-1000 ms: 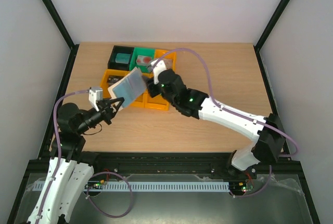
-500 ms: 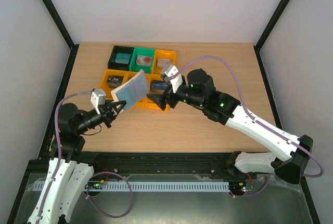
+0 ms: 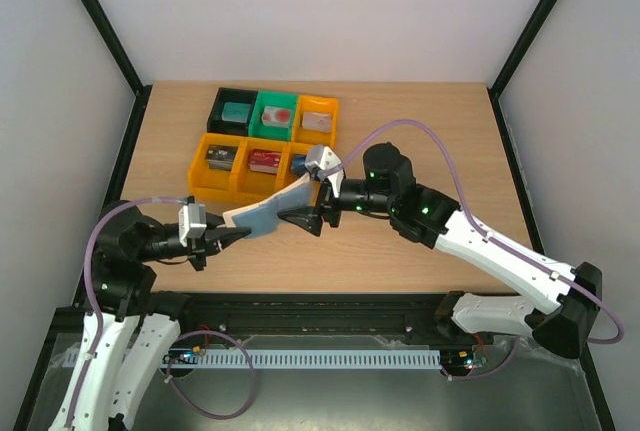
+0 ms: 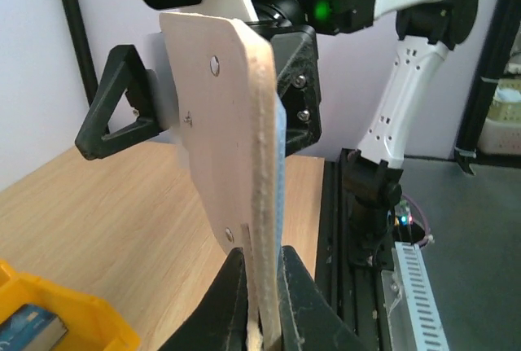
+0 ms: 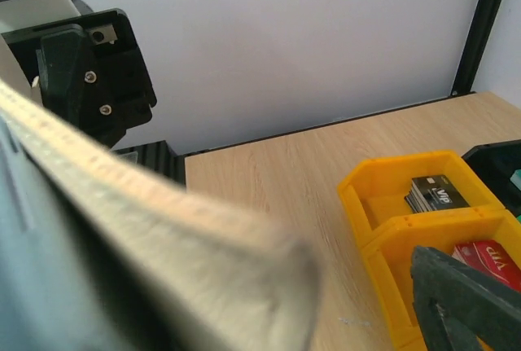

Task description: Take the credit cards out of the card holder

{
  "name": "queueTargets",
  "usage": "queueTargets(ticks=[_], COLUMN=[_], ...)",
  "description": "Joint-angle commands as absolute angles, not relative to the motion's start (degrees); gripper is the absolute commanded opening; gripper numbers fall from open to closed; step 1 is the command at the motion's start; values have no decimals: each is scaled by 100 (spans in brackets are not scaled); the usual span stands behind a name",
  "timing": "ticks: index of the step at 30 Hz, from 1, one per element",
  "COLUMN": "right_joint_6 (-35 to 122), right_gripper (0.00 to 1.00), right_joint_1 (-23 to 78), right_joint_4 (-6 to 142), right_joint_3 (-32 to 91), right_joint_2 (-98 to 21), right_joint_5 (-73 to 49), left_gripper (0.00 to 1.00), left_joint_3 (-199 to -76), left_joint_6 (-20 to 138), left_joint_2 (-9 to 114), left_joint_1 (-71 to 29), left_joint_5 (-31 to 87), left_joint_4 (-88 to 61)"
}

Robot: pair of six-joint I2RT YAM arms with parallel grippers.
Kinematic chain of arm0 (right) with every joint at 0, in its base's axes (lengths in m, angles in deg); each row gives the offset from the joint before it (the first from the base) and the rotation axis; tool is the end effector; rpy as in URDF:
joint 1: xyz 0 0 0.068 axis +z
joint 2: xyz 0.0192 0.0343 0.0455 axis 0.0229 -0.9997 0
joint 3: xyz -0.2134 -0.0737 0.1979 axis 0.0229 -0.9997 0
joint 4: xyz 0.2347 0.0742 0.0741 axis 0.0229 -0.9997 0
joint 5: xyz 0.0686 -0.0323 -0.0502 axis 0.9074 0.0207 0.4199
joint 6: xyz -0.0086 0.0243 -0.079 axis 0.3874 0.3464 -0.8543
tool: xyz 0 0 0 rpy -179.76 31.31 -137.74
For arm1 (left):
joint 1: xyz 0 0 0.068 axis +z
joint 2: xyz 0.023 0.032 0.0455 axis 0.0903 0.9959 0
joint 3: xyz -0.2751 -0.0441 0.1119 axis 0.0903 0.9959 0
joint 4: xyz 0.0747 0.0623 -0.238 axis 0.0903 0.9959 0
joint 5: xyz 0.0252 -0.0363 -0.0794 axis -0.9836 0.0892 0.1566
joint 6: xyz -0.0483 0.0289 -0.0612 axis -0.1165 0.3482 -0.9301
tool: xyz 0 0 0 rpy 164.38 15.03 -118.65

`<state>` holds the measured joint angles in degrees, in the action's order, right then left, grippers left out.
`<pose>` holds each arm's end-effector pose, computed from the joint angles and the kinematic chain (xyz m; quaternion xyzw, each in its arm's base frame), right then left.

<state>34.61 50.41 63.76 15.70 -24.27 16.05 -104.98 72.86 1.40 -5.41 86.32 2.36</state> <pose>0.1407 0.2468 0.3973 -0.5050 0.5616 0.4711 0.4558 0.0573 -0.0784 0.3586 0.4603 0.5296 -0.4216 0.5744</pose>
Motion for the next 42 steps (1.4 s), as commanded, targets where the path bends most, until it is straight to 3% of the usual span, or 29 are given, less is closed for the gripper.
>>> queueTargets(ticks=[1, 4, 5, 11, 12, 14, 17, 19, 25, 35, 42], right_joint_6=[3286, 3203, 3231, 3803, 3828, 3782, 3623, 3586, 3604, 3464, 3164], right_gripper=[99, 97, 89, 6, 2, 2, 2, 2, 2, 2, 2], right_joint_1=[5010, 5008, 5006, 5005, 5008, 5003, 4995, 4925, 4779, 4637, 4515], right_joint_4=[6642, 6656, 6692, 7054, 7051, 7049, 7016, 7020, 6901, 6570, 6159], right_joint_3=[1398, 1403, 1435, 1776, 1808, 1828, 1772, 1675, 1638, 1754, 1839], right_joint_2=[-2177, -2162, -2221, -2847, -2916, -2949, -2801, -2658, -2505, -2464, -2395], right_joint_5=[1759, 2206, 2485, 3407, 3441, 3590, 3678, 3671, 4064, 4426, 4445], left_gripper=[2, 2, 2, 2, 2, 7, 45, 54, 43, 38, 43], left_joint_3=[-10682, -10646, -10610, -10244, -10173, -10049, -9976, -10063, -10289, -10286, -10342], left_joint_6=[8084, 8015, 7938, 7383, 7147, 6753, 6407, 6625, 7057, 7061, 7154], left_joint_2=[171, 187, 176, 38, 1, -72, -160, -247, -418, -387, -345], left_joint_1=[-572, -586, -589, -607, -607, -607, -607, -603, -589, -528, -528], left_joint_5=[9345, 9221, 9095, 8315, 8179, 7973, 8112, 8383, 7939, 7995, 8105], left_joint_4=[341, 322, 286, -116, -284, -573, -822, -673, -62, -82, 7])
